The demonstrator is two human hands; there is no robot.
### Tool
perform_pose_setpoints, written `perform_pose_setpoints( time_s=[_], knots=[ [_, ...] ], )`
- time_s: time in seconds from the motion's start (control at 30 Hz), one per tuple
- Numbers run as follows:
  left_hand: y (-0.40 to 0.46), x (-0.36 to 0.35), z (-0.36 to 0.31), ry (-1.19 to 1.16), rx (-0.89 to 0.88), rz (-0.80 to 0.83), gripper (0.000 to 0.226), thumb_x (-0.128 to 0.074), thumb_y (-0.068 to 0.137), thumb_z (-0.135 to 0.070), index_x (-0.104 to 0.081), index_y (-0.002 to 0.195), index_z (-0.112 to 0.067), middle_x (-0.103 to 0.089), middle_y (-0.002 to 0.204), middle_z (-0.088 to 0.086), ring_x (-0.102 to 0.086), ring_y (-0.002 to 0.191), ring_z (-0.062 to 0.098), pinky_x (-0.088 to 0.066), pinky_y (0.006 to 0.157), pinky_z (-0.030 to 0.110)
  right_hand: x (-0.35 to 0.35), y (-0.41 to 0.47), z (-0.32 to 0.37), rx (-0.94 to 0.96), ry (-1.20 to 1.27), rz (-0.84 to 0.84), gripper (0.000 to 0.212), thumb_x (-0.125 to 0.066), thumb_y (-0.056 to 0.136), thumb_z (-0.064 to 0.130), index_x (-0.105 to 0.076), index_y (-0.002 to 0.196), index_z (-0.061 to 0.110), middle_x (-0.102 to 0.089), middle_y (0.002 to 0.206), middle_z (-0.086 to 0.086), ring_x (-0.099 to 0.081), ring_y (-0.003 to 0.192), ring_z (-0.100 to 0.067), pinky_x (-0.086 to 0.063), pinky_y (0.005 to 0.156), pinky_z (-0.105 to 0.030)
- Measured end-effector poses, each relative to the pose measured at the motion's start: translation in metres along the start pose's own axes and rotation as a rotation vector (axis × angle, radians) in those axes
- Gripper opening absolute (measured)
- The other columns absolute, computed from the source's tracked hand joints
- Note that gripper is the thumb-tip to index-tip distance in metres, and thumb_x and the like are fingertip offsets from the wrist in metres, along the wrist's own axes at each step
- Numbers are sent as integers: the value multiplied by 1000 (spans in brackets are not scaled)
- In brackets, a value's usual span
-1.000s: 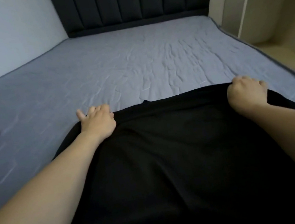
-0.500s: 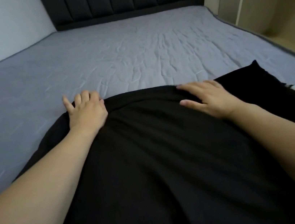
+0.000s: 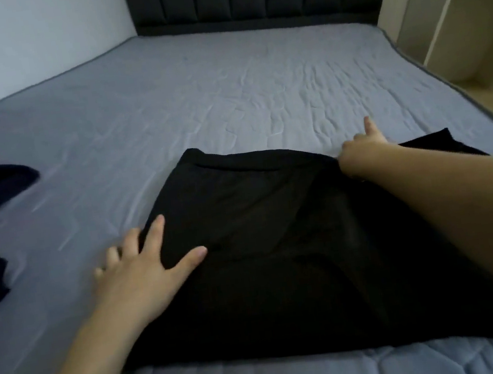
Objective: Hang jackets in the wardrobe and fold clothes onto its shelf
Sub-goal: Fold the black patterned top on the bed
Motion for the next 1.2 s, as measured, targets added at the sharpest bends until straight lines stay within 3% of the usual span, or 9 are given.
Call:
perform_pose_setpoints(
  time_s=[0.1, 0.2, 0.27, 0.33, 0.57, 0.73, 0.83, 0.97, 1.2],
  knots=[
    [-2, 1, 25, -340, 149, -89, 108, -35, 64, -93, -40, 140, -17, -47, 136, 13, -47, 122, 34, -42, 98, 46, 73, 6, 54, 143, 445, -97, 59, -47, 87, 23, -38, 144, 35, -42, 147, -5, -38, 135, -28, -14, 117, -51],
    [13, -4, 40, -868, 194, 121, 60, -66, 76, -64, -64, 112, -16, -72, 99, 6, -70, 88, 26, -54, 83, 42, 134, 8, 137, 326, 1140, 52, 82, -58, 73, 44, -28, 148, 36, -34, 153, -6, -41, 133, -28, -34, 110, -45],
    [6, -17, 30, -1273, 165, 494, 39, -77, 76, -40, -72, 103, -12, -76, 90, 9, -74, 81, 27, -57, 81, 40, 161, 12, 174, 291, 1138, 112, 116, -62, 48, 86, -29, 147, 36, -33, 154, -1, -40, 135, -28, -33, 110, -49],
    [-6, -24, 20, -1440, 83, 747, 34, -79, 74, -25, -75, 103, -7, -74, 99, 15, -73, 89, 31, -58, 81, 41, 170, 15, 197, 258, 964, 112, 137, -60, 24, 98, -40, 142, 29, -44, 146, 3, -46, 130, -28, -34, 108, -49],
    [4, -40, 22, -1469, 78, 746, 36, -78, 74, -3, -69, 108, -4, -74, 98, 16, -71, 92, 32, -54, 90, 44, 188, 4, 227, 291, 784, 202, 83, -77, 55, 71, -57, 116, 18, -62, 117, -5, -61, 103, -28, -45, 100, -42],
    [-6, -2, 39, -1285, 201, 729, 47, -76, 78, -2, -60, 122, -1, -68, 112, 19, -64, 106, 35, -47, 101, 48, 230, -38, 196, 296, 1162, 30, 58, -75, 76, 52, -61, 117, 13, -63, 114, -8, -62, 101, -26, -49, 96, -39],
    [5, 91, 60, -1124, 143, 588, 49, -74, 82, -10, -57, 127, -2, -65, 117, 16, -62, 102, 32, -47, 97, 44, 298, -70, 139, 281, 1383, -176, 44, -73, 75, 57, -63, 96, 20, -66, 98, -3, -64, 84, -19, -51, 78, -30],
    [7, 281, 80, -858, -10, 59, 49, -79, 77, -22, -59, 118, -4, -63, 118, 13, -61, 100, 30, -49, 91, 37, 403, -141, 30, 264, 1693, -536, 39, -69, 76, 61, -61, 91, 26, -64, 83, 12, -59, 70, -1, -45, 54, -16],
    [-155, 499, -1, -273, -318, -498, 20, -69, 76, -23, -53, 78, -11, -58, 75, -1, -60, 78, 23, -38, 57, 27, 426, -284, -123, 189, 2387, -801, 80, -61, 67, 79, -56, 116, 16, -59, 94, 10, -59, 87, -11, -46, 83, -30]
  ],
)
Point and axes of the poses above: each hand's wrist, its own y-axis towards the middle knuckle, its own x-axis out of the back of the hand, z = x × y, the point moved 7 cm from there along y, towards the middle knuckle
